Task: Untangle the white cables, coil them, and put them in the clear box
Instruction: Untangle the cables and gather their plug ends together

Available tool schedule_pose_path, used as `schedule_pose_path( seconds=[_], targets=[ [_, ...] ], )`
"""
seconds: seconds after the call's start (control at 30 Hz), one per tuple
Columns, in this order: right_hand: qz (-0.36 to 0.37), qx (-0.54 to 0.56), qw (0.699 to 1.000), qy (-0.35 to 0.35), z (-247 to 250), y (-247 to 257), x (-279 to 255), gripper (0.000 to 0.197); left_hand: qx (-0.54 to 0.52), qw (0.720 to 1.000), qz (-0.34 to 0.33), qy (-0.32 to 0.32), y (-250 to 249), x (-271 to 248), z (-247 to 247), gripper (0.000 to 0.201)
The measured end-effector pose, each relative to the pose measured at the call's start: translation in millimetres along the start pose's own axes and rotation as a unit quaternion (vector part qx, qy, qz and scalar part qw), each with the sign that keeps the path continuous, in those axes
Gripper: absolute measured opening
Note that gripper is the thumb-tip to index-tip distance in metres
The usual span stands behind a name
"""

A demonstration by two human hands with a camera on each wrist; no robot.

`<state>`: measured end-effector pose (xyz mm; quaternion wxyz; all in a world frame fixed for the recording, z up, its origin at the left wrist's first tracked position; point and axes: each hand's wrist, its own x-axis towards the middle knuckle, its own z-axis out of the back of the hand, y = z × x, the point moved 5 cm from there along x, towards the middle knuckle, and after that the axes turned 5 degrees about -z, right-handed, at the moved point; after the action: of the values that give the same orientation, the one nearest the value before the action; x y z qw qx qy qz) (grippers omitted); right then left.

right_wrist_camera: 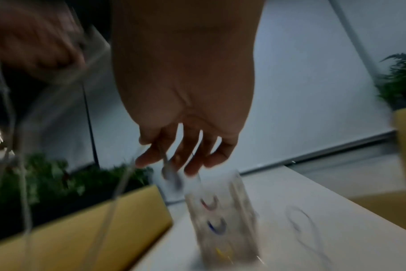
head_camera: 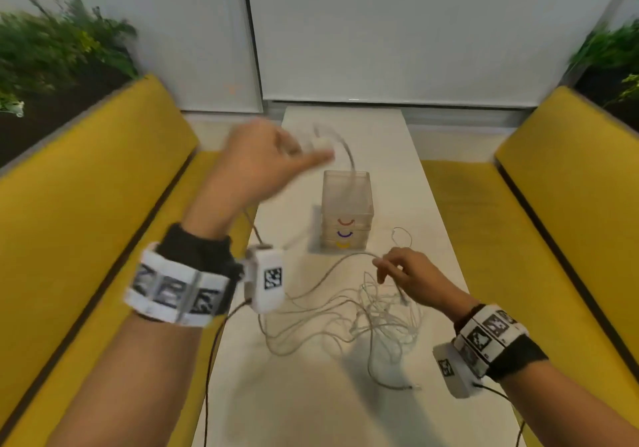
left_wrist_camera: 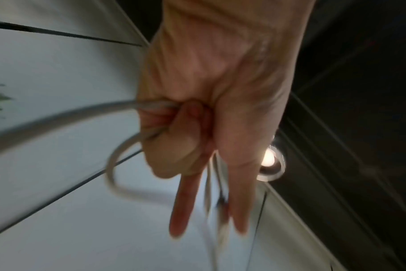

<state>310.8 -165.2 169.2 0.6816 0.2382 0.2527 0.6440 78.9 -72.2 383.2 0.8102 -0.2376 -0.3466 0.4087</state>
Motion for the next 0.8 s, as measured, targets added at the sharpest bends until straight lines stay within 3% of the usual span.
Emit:
schedule_pose_path(
  seconds=[0.1, 0.27, 0.37, 0.43, 0.5, 0.57, 0.63, 0.73, 0.8],
  targets=[
    [0.017, 0.09, 0.996, 0.014, 21, 41, 2, 0.038, 0.026, 0.986, -0.01, 0.166, 14, -19, -72, 0.043],
    [0.036, 0.273, 0.957, 0.09, 39, 81, -13, 0.03, -0.115, 0.95, -0.005, 0.291, 9, -55, -125, 0.03],
    [-0.001, 0.227, 0.958, 0.176, 44, 70, -30, 0.035, -0.074, 0.928, -0.039, 0.364, 12, -64, -124, 0.021],
    [-0.049, 0.09, 0.971, 0.218, 50, 58, -40, 0.014, -0.092, 0.911, -0.048, 0.399, 6, -66, -116, 0.014],
    [-0.101, 0.035, 0.965, 0.241, 55, 51, -47, 0.053, -0.116, 0.908, -0.073, 0.395, -7, -63, -107, 0.016],
    [-0.052, 0.186, 0.954, 0.229, 58, 67, -50, 0.08, -0.115, 0.92, -0.113, 0.358, -25, -55, -103, 0.015],
    [0.04, 0.363, 0.907, 0.209, 54, 86, -50, 0.092, -0.155, 0.93, -0.128, 0.308, -45, -49, -102, 0.014],
    [0.068, 0.466, 0.851, 0.234, 30, 107, -50, 0.088, -0.274, 0.927, -0.117, 0.229, -72, -44, -96, 0.022],
    [0.066, 0.421, 0.865, 0.266, 9, 113, -53, 0.051, -0.368, 0.908, -0.09, 0.181, -81, -40, -90, 0.025]
  ],
)
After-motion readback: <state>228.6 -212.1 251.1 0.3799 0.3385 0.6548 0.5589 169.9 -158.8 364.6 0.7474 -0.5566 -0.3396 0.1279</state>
